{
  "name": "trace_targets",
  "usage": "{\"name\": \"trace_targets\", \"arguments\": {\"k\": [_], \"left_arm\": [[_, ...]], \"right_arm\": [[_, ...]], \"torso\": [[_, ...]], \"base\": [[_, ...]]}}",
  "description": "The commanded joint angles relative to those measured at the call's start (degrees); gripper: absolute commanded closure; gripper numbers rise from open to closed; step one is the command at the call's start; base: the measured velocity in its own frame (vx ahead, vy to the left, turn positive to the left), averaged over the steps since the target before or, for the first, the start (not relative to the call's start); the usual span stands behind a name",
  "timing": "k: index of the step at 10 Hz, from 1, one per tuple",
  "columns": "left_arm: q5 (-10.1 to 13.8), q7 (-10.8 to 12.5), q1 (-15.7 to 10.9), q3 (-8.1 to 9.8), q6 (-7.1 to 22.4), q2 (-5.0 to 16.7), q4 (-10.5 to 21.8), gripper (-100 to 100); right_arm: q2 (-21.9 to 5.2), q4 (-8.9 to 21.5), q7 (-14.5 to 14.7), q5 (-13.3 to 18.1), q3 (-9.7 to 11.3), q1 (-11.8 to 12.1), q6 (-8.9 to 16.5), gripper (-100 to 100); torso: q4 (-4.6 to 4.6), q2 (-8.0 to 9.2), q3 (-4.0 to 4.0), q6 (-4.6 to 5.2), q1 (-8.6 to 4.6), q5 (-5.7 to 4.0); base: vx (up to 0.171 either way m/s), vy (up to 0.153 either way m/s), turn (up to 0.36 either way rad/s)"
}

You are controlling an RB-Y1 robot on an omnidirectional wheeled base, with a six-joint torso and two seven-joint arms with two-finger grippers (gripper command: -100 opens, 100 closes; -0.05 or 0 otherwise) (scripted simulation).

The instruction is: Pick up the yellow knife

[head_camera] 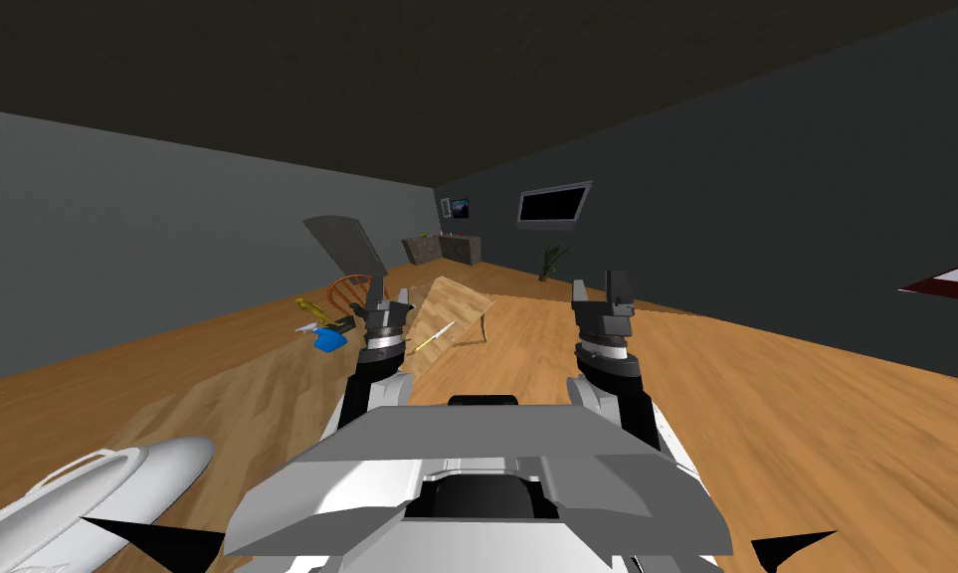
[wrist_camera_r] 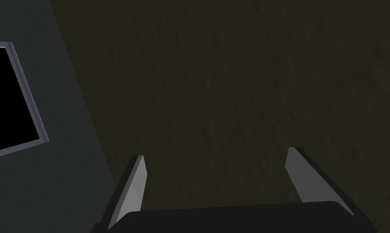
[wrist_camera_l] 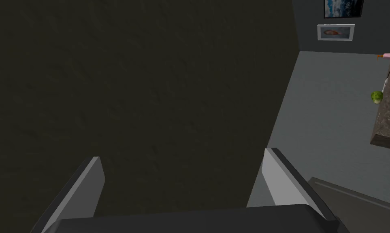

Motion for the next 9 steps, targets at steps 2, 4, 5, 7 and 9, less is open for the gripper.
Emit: {"name": "trace_targets", "arguments": {"k": [2,4,5,7,9], "left_arm": [[1.0,-0.1,0.6,2.14,2.9,2.6,0.6,-100],[2.1,-0.1,1.3,4.25,5.9,4.4,1.3,-100],[2.8,-0.1,1.7,5.48,7.5,5.2,1.9,-100],[3.6,0.0,2.2,6.81,9.5,6.0,2.5,-100],[5.4,0.2,3.3,9.66,13.0,7.4,4.1,-100]], "right_arm": [[0.0,0.0,0.0,0.0,0.0,0.0,0.0,0],[0.0,0.0,0.0,0.0,0.0,0.0,0.0,0],[0.0,0.0,0.0,0.0,0.0,0.0,0.0,0],[0.0,0.0,0.0,0.0,0.0,0.0,0.0,0],[0.0,0.0,0.0,0.0,0.0,0.0,0.0,0]], "torso": [[0.00,-0.01,0.00,0.01,-0.07,-0.01],[-0.01,-0.03,-0.02,0.01,-0.19,-0.04],[-0.01,-0.06,-0.03,0.00,-0.19,-0.04],[-0.02,-0.11,-0.06,0.00,-0.14,-0.04],[-0.03,-0.15,-0.09,0.01,-0.13,-0.03]], "base": [[0.006,-0.040,-0.086],[0.015,-0.058,-0.092],[0.036,-0.063,-0.115],[0.028,-0.031,-0.052],[0.062,-0.048,-0.154]]}}
